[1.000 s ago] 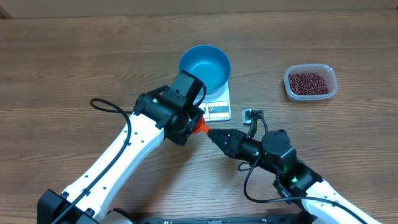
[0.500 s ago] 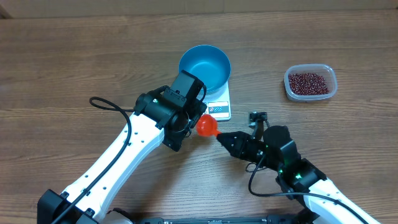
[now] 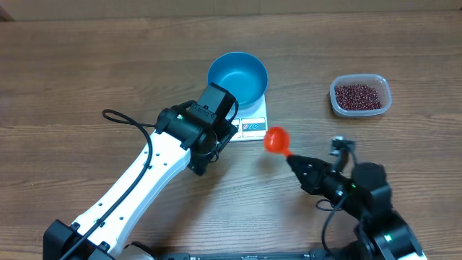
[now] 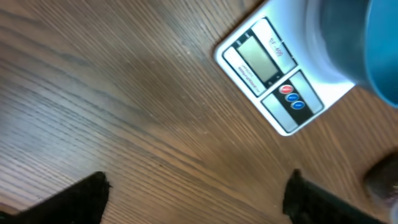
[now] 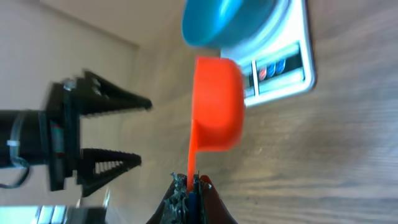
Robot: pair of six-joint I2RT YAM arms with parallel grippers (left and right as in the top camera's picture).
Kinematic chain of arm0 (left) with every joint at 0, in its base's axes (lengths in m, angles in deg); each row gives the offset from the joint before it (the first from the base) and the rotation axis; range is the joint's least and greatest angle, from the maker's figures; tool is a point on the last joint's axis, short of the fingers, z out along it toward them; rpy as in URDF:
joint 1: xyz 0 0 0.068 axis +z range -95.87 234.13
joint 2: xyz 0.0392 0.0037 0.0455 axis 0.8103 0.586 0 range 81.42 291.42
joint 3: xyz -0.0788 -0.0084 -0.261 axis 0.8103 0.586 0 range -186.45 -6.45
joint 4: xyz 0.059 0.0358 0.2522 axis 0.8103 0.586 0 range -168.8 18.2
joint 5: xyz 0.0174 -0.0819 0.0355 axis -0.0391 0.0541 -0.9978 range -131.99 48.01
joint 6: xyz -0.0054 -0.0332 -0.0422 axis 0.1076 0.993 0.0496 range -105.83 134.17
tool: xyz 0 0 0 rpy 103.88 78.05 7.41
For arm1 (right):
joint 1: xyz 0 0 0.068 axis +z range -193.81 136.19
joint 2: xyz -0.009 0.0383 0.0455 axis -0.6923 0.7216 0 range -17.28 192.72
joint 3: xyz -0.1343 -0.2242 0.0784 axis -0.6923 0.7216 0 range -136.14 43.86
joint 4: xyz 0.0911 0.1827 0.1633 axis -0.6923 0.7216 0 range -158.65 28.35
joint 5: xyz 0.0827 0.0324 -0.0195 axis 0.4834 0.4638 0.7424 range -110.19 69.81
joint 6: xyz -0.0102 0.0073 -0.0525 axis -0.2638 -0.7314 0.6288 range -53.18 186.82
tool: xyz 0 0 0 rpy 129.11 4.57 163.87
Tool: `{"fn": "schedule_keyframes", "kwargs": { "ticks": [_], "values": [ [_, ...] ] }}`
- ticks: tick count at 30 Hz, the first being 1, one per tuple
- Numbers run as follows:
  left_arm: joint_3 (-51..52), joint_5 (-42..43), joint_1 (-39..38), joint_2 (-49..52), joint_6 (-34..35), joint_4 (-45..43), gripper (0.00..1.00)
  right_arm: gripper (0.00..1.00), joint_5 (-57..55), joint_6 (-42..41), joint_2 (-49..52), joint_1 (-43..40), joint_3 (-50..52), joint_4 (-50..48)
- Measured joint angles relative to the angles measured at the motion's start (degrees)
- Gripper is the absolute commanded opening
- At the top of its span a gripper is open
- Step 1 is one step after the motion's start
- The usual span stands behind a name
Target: Scoop item into bowl and weigh 150g on scale
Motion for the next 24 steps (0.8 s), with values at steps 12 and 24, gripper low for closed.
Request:
{"fn": "schedule_keyframes", "kwargs": {
  "ticks": [12, 24],
  "values": [
    [-0.02, -0.74, -7.45, 4.66, -0.57, -11.63, 0.04, 0.04, -2.29, 1.14, -4.0, -4.09, 0.0, -0.07],
    [0.0, -14.16, -8.98, 14.82, -28.57, -24.5, 0.04, 0.04, -9.57, 3.74, -3.98, -4.09, 0.0, 0.42]
  ]
}}
